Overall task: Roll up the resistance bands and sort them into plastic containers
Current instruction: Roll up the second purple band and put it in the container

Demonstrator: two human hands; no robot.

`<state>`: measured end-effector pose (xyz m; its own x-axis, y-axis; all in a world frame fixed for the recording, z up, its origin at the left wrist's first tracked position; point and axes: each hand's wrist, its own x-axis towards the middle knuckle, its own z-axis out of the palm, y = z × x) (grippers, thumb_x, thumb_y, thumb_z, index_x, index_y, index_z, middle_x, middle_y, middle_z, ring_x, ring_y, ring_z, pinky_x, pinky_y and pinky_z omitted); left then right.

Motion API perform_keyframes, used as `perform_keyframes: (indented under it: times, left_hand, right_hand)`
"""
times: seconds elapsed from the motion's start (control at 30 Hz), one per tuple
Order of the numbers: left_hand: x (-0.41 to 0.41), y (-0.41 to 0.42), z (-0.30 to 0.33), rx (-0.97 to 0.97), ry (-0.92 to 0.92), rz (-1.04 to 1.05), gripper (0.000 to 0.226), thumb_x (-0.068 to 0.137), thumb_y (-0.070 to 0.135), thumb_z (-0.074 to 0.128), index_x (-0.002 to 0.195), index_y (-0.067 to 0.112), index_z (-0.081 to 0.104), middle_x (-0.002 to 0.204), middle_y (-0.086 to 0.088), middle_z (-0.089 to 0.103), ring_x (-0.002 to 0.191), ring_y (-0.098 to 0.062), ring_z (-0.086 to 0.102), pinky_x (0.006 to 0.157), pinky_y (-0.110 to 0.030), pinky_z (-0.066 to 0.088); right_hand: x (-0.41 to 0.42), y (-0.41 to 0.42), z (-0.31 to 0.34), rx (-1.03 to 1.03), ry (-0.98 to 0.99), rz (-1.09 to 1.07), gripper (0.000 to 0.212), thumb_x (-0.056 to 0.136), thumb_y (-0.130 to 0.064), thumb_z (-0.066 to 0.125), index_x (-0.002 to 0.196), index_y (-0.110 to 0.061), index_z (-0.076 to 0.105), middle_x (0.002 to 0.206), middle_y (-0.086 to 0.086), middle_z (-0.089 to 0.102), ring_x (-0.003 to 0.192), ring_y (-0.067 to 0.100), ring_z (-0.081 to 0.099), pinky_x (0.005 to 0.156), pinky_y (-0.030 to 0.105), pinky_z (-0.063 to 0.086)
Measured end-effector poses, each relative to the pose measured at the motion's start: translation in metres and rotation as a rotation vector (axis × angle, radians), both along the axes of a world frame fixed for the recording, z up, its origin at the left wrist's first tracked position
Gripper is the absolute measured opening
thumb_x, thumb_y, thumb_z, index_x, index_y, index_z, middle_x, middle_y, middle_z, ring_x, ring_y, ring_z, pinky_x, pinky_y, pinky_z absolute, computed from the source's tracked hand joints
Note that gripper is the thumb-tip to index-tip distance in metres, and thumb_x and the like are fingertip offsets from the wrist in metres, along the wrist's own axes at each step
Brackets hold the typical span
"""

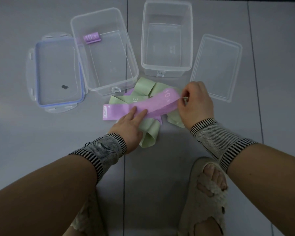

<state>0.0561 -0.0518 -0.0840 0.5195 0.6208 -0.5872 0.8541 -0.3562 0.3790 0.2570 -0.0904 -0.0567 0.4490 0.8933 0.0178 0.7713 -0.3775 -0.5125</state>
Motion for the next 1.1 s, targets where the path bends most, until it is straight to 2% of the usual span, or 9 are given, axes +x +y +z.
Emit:
perform_keyframes:
  times: [0.07, 0.17, 0.27, 0.4, 0.47, 0.6, 0.77, 0.87, 1.1]
  left_hand:
    - [0.0, 0.0, -0.001, -0.015, -0.007, 0.002, 0.075, 0.09, 0.027, 0.051, 0.148, 0.038, 0.004, 0.159, 0.001, -0.005, 0.141, -0.025, 0.023, 0.114, -0.038, 0.025]
    - [-0.001, 0.0, 0.0, -0.022, 0.003, -0.006, 0.074, 0.09, 0.027, 0.051, 0.148, 0.037, 0.007, 0.159, 0.002, -0.005, 0.142, -0.024, 0.02, 0.115, -0.038, 0.024]
    - [-0.002, 0.0, 0.002, 0.017, 0.01, -0.025, 0.071, 0.091, 0.028, 0.049, 0.149, 0.036, 0.008, 0.159, 0.002, -0.004, 0.143, -0.024, 0.015, 0.115, -0.034, 0.018]
    - [-0.012, 0.002, 0.0, 0.145, 0.023, 0.025, 0.071, 0.089, 0.03, 0.05, 0.148, 0.037, 0.012, 0.159, 0.0, 0.002, 0.144, -0.024, 0.01, 0.117, -0.036, 0.017]
    - [-0.02, 0.007, 0.0, 0.2, 0.029, 0.09, 0.07, 0.089, 0.029, 0.051, 0.148, 0.035, 0.015, 0.159, -0.001, 0.005, 0.144, -0.025, 0.01, 0.116, -0.038, 0.019]
    - [-0.042, 0.02, -0.001, 0.191, 0.01, 0.297, 0.064, 0.088, 0.019, 0.05, 0.147, 0.027, 0.025, 0.156, -0.004, 0.016, 0.141, -0.027, 0.016, 0.115, -0.038, 0.02]
    - [-0.065, 0.037, -0.007, 0.185, -0.023, 0.389, 0.059, 0.09, 0.011, 0.045, 0.146, 0.019, 0.028, 0.153, -0.004, 0.027, 0.139, -0.026, 0.026, 0.115, -0.032, 0.018]
    - [-0.069, 0.047, -0.007, 0.18, -0.048, 0.383, 0.058, 0.089, 0.012, 0.048, 0.145, 0.02, 0.032, 0.142, -0.009, 0.045, 0.13, -0.031, 0.037, 0.11, -0.036, 0.029]
    - [-0.076, 0.054, -0.008, 0.132, -0.025, 0.399, 0.031, 0.088, 0.021, 0.056, 0.118, 0.022, 0.061, 0.121, -0.008, 0.054, 0.107, -0.029, 0.055, 0.093, -0.032, 0.039]
  right_hand:
    - [0.006, -0.005, -0.005, -0.106, -0.043, 0.059, 0.019, 0.078, -0.014, 0.066, 0.093, -0.008, 0.054, 0.102, 0.014, 0.05, 0.085, 0.031, 0.052, 0.069, 0.033, 0.039]
    - [0.007, -0.022, -0.016, -0.332, -0.028, 0.204, 0.057, 0.07, -0.042, 0.072, 0.115, -0.011, 0.055, 0.118, 0.011, 0.048, 0.107, 0.031, 0.049, 0.086, 0.034, 0.042]
    - [0.005, -0.029, -0.016, -0.276, -0.065, 0.207, 0.075, 0.064, -0.063, 0.055, 0.121, -0.014, 0.056, 0.128, 0.01, 0.049, 0.112, 0.033, 0.047, 0.095, 0.041, 0.043]
    - [-0.014, -0.017, -0.005, -0.237, -0.133, 0.36, 0.069, 0.072, -0.057, 0.047, 0.126, -0.013, 0.054, 0.137, 0.009, 0.049, 0.121, 0.035, 0.045, 0.1, 0.048, 0.041]
    - [-0.035, -0.008, -0.002, -0.276, -0.108, 0.538, 0.069, 0.081, -0.051, 0.045, 0.137, -0.011, 0.045, 0.148, 0.01, 0.039, 0.136, 0.034, 0.033, 0.11, 0.051, 0.03]
    - [-0.077, 0.009, -0.007, -0.431, -0.07, 0.763, 0.068, 0.095, -0.044, 0.043, 0.151, -0.016, 0.015, 0.16, 0.002, 0.008, 0.147, 0.02, 0.003, 0.119, 0.033, 0.002]
    - [-0.103, 0.021, -0.016, -0.445, 0.057, 0.722, 0.066, 0.095, -0.039, 0.046, 0.15, -0.014, 0.019, 0.159, 0.004, 0.013, 0.145, 0.019, 0.014, 0.119, 0.03, 0.01]
    - [-0.111, 0.025, -0.02, -0.443, 0.07, 0.698, 0.066, 0.094, -0.038, 0.047, 0.15, -0.014, 0.02, 0.159, 0.003, 0.016, 0.144, 0.017, 0.017, 0.117, 0.029, 0.013]
    - [-0.117, 0.027, -0.026, -0.43, 0.082, 0.665, 0.068, 0.093, -0.036, 0.051, 0.15, -0.015, 0.021, 0.157, -0.001, 0.021, 0.143, 0.014, 0.022, 0.116, 0.029, 0.019]
